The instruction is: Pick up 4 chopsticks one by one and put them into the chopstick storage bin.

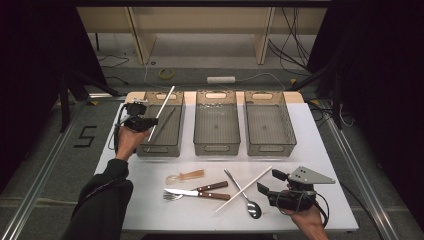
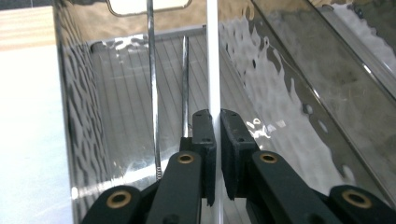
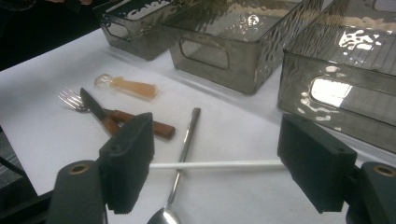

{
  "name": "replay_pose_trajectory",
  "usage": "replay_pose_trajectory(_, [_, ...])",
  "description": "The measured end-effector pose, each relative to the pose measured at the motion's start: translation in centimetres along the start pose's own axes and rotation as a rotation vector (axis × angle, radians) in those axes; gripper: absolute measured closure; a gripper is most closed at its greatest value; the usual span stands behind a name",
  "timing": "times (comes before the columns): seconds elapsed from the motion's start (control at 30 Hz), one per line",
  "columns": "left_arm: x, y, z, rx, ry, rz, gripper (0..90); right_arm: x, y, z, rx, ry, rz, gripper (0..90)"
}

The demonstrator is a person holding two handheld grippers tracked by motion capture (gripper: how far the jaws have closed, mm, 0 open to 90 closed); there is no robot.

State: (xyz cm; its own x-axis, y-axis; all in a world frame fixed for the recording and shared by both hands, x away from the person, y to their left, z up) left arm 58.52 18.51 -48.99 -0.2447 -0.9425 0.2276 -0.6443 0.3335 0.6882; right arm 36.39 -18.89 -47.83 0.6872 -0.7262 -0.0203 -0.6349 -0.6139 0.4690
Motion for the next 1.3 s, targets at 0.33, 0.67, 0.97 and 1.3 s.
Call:
replay_pose_trajectory(0.33, [0.4, -0.3, -0.2, -0.016, 0.0, -0.001, 60.9, 0.0, 0.0, 0.0, 0.001, 0.001, -0.002, 28.3])
replay_pose_trajectory(0.67, [4.4, 3.1, 1.3, 0.046, -0.016, 0.11, 37.2, -0.1, 0.0, 0.0, 0.001, 0.005, 0.001, 28.3])
replay_pose_trajectory(0.97, [8.4, 4.6, 3.2, 0.044, -0.074, 0.135, 30.4, 0.0, 0.1, -0.1, 0.002, 0.006, 0.007, 28.3])
replay_pose_trajectory(1.3, [11.8, 5.2, 5.5, 0.009, -0.112, 0.18, 26.1, 0.1, 0.2, -0.1, 0.005, 0.004, 0.011, 28.3])
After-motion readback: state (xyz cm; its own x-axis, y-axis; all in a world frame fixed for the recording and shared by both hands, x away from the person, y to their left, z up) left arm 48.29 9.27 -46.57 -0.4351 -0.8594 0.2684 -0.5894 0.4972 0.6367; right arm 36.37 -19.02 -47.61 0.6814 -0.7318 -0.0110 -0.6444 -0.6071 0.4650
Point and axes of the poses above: each handheld gripper's, and its own axes: y roughly backward along the jaws, z roughly out of its underside, x roughly to its right, the point moved 10 cm from there along -y, roughly forward along the jaws, and after that the axes turned 7 degrees about y, right-handed, at the moved point
